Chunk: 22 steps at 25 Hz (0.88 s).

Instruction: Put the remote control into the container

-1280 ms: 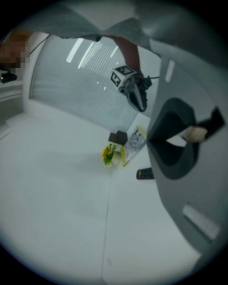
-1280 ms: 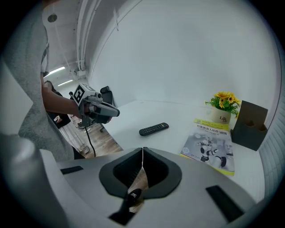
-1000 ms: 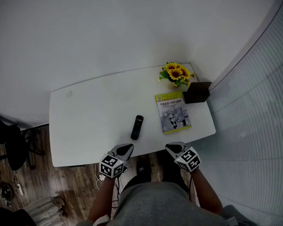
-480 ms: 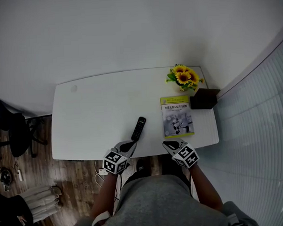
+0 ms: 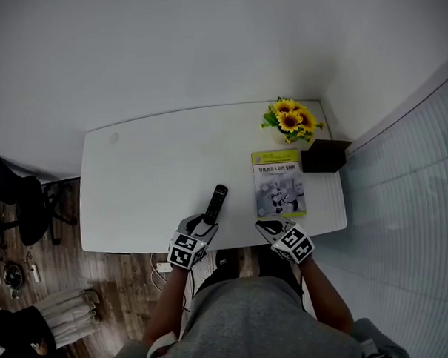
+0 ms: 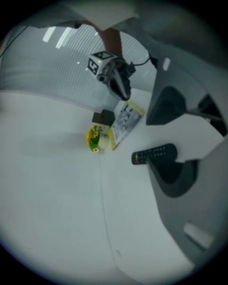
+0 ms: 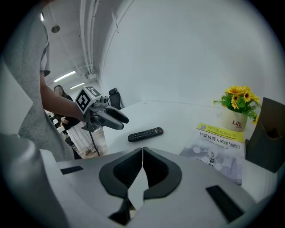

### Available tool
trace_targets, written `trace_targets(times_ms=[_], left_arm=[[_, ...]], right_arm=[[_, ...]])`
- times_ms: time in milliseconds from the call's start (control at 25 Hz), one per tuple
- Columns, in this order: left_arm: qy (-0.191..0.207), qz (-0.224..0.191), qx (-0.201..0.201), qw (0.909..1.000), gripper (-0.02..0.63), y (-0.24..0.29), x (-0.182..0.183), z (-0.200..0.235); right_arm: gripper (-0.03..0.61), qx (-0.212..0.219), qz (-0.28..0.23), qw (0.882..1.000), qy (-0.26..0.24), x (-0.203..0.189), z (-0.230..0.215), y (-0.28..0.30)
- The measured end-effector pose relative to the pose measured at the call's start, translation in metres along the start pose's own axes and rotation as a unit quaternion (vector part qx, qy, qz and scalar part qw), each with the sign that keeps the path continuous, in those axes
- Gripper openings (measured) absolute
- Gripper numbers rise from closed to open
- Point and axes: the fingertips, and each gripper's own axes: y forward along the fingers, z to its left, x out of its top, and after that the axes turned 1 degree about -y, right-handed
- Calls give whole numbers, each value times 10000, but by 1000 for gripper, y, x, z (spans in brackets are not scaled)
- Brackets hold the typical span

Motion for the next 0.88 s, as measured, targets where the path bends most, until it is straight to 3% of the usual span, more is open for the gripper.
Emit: trace_targets(times_ms=[120,240,560,800,880], left_arm=[[238,302,280,9989,358,14,-9,7],[240,625,416,9969,408,27,-19,12],[14,1108,570,9922,412,61,-34,22],[-115,2170,643,9740,404,67,-41,39],[-197,2527,599,9655,359,68,-44,42]], right_arm=[[18,8,6,10000,66,-4,-3,0],[18,12,31,9999,102,-7,-5,1],[18,92,103,9997,200,-17,-8,4],[18,109,171,9994,280,-26,-12,1],[18,122,169,9993,302,-28,-13,1]])
